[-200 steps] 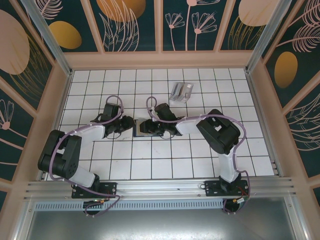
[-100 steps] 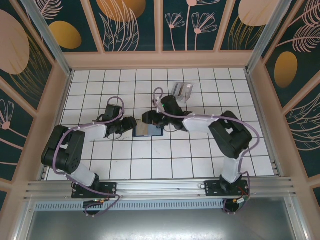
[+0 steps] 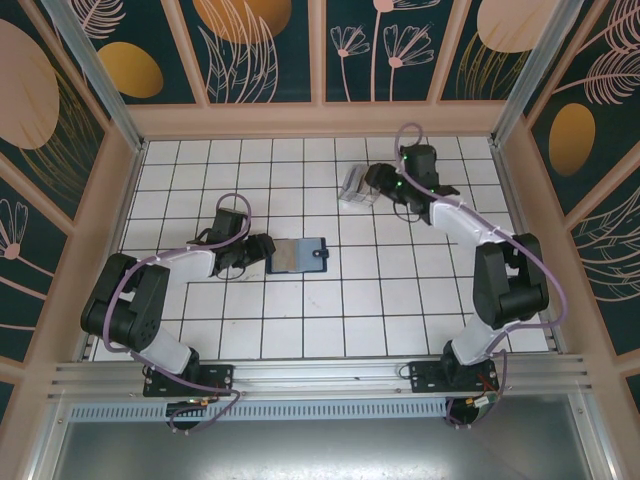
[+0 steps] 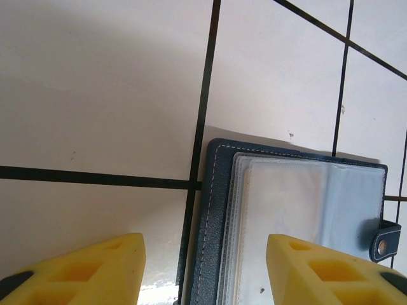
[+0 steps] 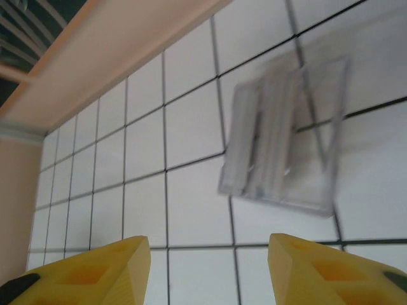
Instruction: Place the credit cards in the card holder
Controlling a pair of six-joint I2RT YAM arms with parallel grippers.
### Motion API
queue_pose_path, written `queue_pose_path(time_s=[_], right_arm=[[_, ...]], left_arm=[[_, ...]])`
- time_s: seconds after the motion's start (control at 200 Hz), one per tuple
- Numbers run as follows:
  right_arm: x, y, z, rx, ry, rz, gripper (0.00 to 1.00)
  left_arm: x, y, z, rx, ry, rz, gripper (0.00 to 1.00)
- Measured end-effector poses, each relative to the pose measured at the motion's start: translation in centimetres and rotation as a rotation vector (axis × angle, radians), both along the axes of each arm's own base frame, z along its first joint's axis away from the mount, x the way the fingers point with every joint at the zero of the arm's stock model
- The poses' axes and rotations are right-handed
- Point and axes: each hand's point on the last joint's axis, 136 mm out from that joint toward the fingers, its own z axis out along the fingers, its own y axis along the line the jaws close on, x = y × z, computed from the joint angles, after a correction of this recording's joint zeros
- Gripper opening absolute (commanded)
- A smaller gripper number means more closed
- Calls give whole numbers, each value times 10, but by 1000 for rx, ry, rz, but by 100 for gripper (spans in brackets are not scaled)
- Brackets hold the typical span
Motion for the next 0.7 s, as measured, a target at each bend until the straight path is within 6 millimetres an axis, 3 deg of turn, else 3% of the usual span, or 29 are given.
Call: queue_pose_path(time_s=[0.145,0.225,0.315,0.34,0.515,0.631,0.696], right_arm=[[24,-2,3,-21,1,-1,66],[32,3,-4,-22,23,14,88],[39,6,-20,-22,64,17,92],[40,7,-26,-23,76,16,98],[47,11,-59,-42,150,27,99],[54,15,-57,-53,154,37,99],[58,21,-54,-53,146,48,99]], left_arm=[[-1,-2,1,-10,3,-2,55],[-1,-2,0,-15,7,-2,56],[-2,-2,0,-16,8,0,57],[-3,-2,0,-15,9,0,58],[-4,-1,2,-11,7,-1,60],[-3,1,8,-3,-12,0,62],[-3,3,10,9,-19,1,68]])
